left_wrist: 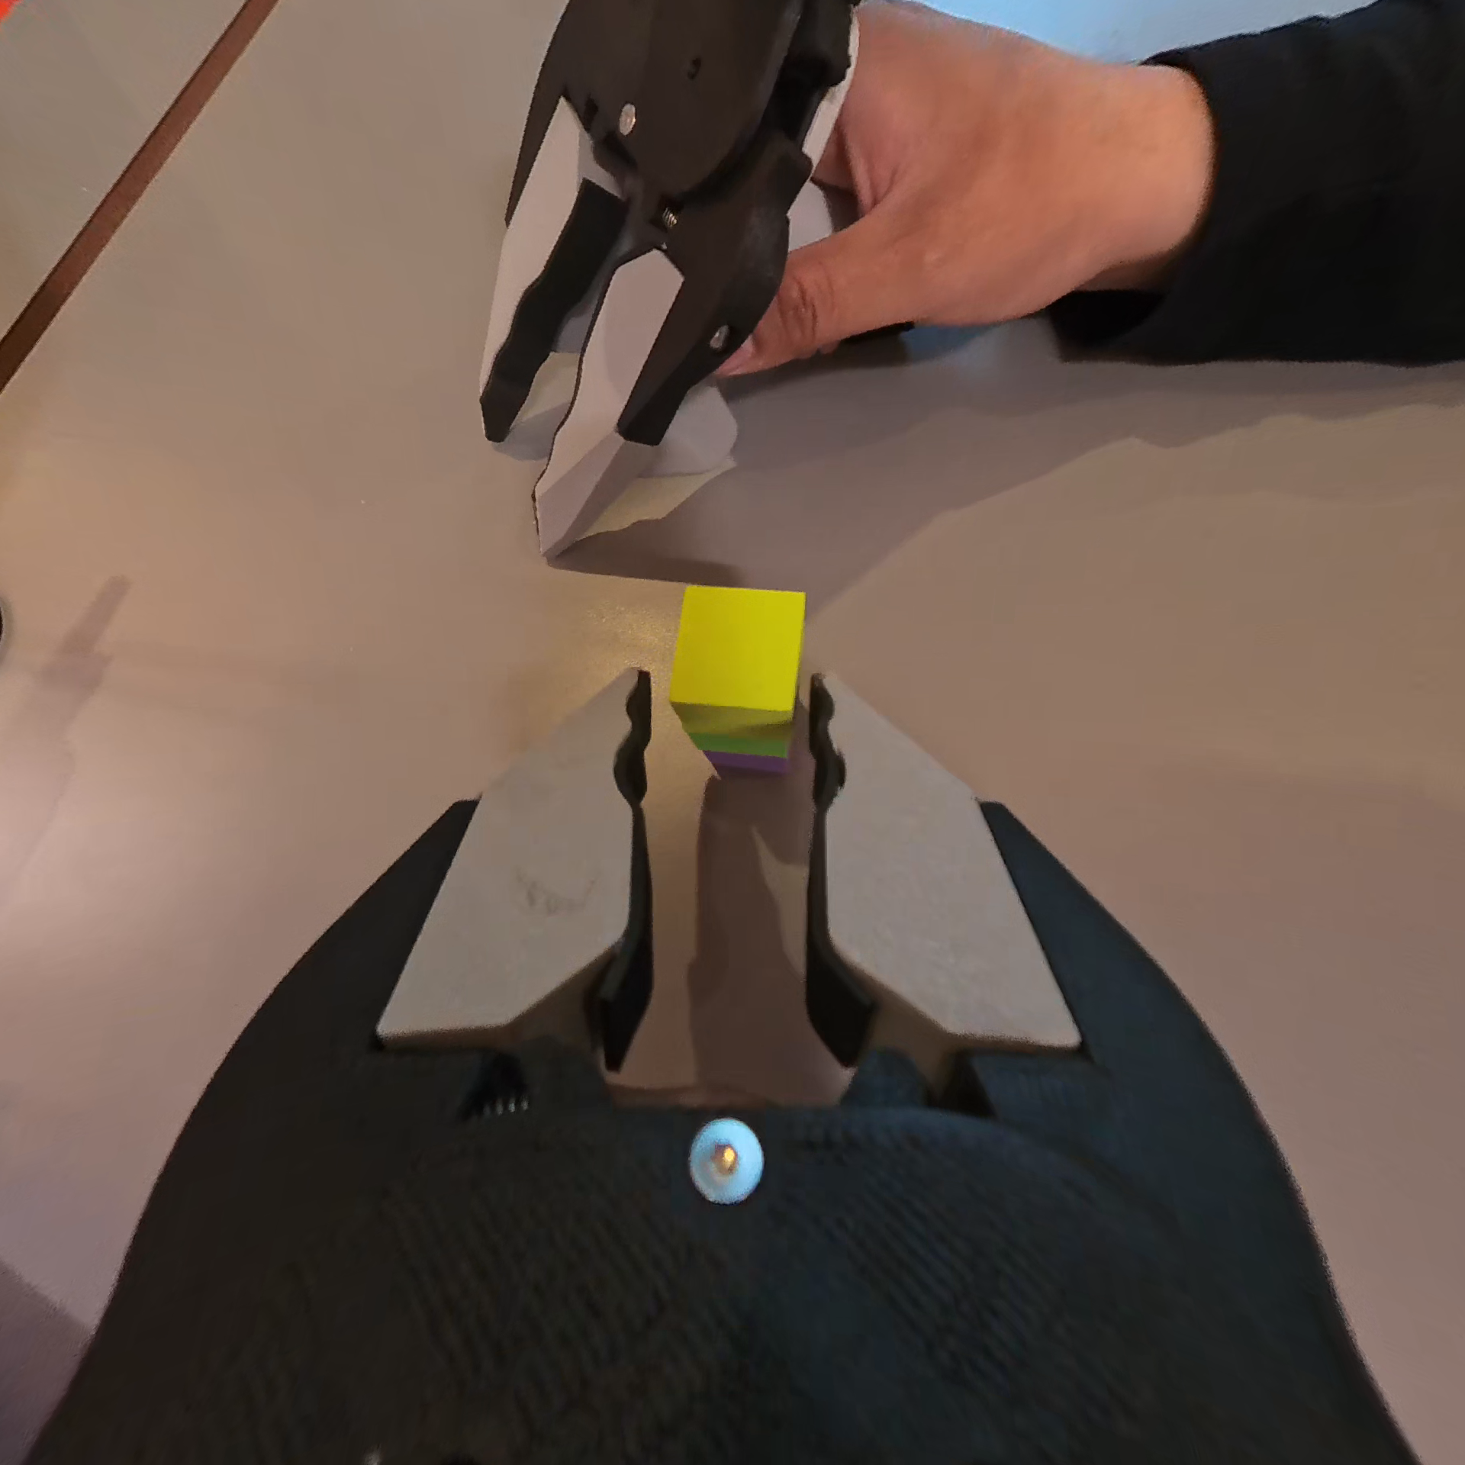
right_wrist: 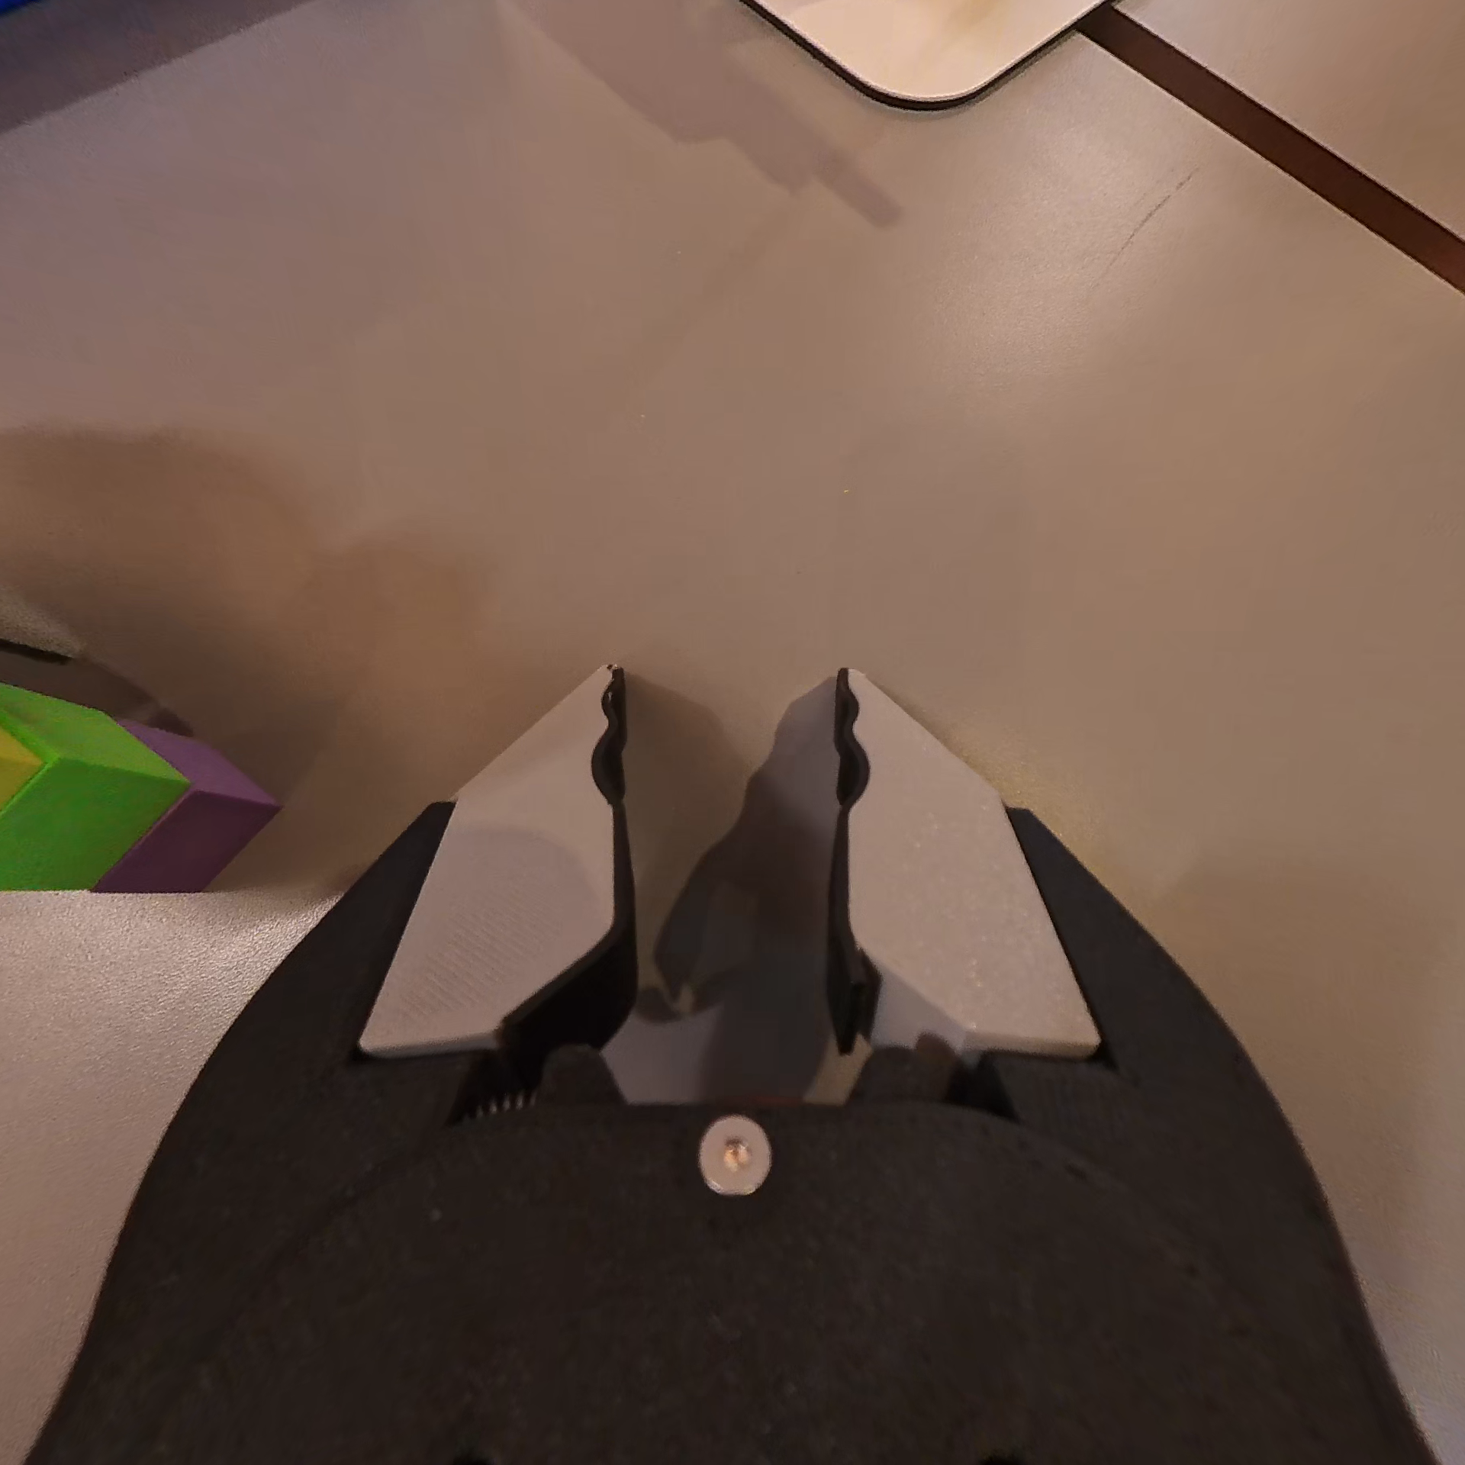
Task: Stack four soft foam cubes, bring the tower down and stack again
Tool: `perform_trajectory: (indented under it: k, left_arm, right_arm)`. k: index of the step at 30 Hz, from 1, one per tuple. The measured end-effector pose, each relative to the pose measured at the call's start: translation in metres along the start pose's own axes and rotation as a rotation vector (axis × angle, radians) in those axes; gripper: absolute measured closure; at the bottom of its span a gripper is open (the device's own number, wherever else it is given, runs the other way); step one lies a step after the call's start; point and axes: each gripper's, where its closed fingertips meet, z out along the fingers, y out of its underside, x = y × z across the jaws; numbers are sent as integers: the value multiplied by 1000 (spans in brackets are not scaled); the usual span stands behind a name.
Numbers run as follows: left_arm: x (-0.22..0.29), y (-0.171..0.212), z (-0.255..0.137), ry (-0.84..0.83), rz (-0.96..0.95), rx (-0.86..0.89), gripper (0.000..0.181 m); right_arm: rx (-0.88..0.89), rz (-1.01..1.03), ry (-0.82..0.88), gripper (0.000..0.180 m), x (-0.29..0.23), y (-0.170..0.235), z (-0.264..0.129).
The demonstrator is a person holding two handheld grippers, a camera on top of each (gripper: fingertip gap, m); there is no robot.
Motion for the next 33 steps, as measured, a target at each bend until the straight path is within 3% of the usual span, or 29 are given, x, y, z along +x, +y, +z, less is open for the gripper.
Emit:
perform_trajectory:
  k: [7,12,17,23,33]
  left_arm:
    - [2,-7,-10,40,-26,54,125]
    - [-22,-25,-43,37,-144,248,122]
    - [-97,-16,-75,-266,-314,372,120]
    - [-156,17,-95,-546,-484,388,112]
    - [-196,56,-104,-725,-624,364,96]
  right_arm:
    - [0,-1,0,129,0,0,0]
    - [0,-1,0,130,-1,0,0]
    - [1,-1,-1,131,-1,0,0]
    - [0,-2,-2,130,-2,0,0]
    - [0,-7,-9,129,-3,0,-1]
